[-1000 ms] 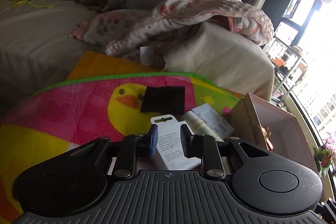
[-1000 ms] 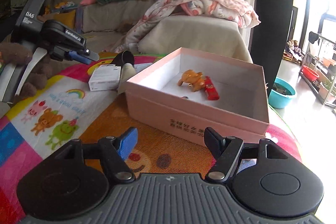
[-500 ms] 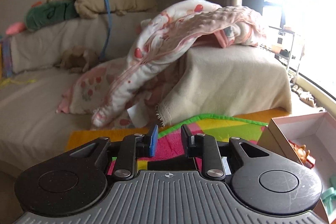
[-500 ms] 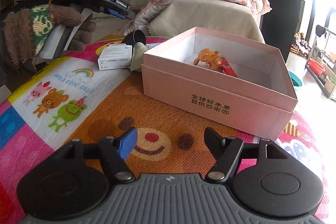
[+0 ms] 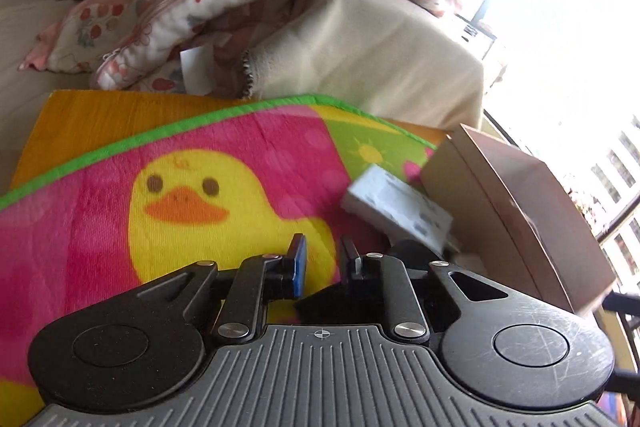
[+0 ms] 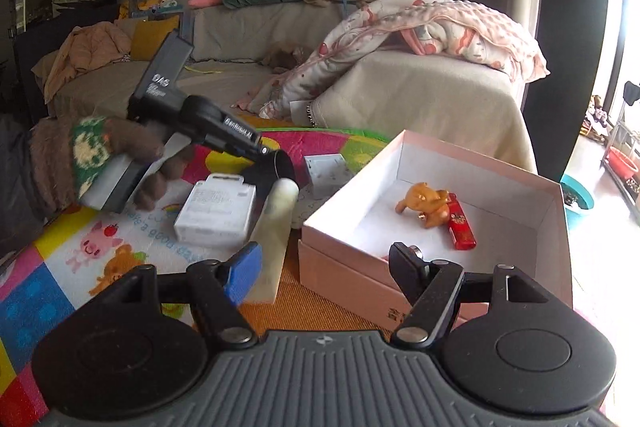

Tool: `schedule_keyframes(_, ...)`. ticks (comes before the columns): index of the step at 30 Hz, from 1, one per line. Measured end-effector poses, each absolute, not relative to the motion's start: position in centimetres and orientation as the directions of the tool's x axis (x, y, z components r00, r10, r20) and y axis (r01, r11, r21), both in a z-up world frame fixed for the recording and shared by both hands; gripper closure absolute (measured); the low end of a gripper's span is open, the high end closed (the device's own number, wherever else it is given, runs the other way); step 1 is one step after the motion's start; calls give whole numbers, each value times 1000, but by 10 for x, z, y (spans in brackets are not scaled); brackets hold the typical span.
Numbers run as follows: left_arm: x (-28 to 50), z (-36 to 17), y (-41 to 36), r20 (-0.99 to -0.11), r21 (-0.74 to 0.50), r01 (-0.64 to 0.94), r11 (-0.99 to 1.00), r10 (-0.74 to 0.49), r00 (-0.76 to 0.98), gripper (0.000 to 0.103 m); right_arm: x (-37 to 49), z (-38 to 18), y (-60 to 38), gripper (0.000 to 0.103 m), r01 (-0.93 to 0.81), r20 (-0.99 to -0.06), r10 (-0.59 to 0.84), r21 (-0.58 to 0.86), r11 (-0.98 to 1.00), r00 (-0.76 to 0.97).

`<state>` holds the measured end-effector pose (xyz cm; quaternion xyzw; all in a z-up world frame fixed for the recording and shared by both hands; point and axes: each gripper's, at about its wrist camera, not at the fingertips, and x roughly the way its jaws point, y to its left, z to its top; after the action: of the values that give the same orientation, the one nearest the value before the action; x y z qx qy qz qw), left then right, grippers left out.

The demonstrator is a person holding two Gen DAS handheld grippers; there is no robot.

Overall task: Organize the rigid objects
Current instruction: 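Grasp the white charger box with the left tool while the right grasps the white cream tube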

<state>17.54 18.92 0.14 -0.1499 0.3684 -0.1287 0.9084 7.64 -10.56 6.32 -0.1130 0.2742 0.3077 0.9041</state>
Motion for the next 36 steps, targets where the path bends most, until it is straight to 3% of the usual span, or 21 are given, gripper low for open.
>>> schedule_keyframes(4,125,-4,185,-597,-420,150,895,-397,697,84,76,60,-81,32,-658,-595,507,-49,751,624)
schedule_keyframes(9,87,-12,187,-542,-517,147,843,-455,707,84,110,98,-61,32,-645,-631,498,-3,764,594)
schedule_keyframes(17,31,5,195,-547,-397,53,916,-282,788,83,126,81,-21,32,-660,-742,437,-9,751,508)
schedule_keyframes(22,7,11,199,-537,-457,58,888,-327,778,83,76,57,-17,51,-700,-714,411,-154,698,567)
schedule_keyframes(30,-22,14,166,-605,-469,68,881,-376,702,83,78,31,-51,71,-631,-729,401,-55,774,555)
schedule_keyframes(36,-19,25,146,-627,-447,62,893,-361,690,83,69,20,-103,72,-557,-707,395,3,831,586)
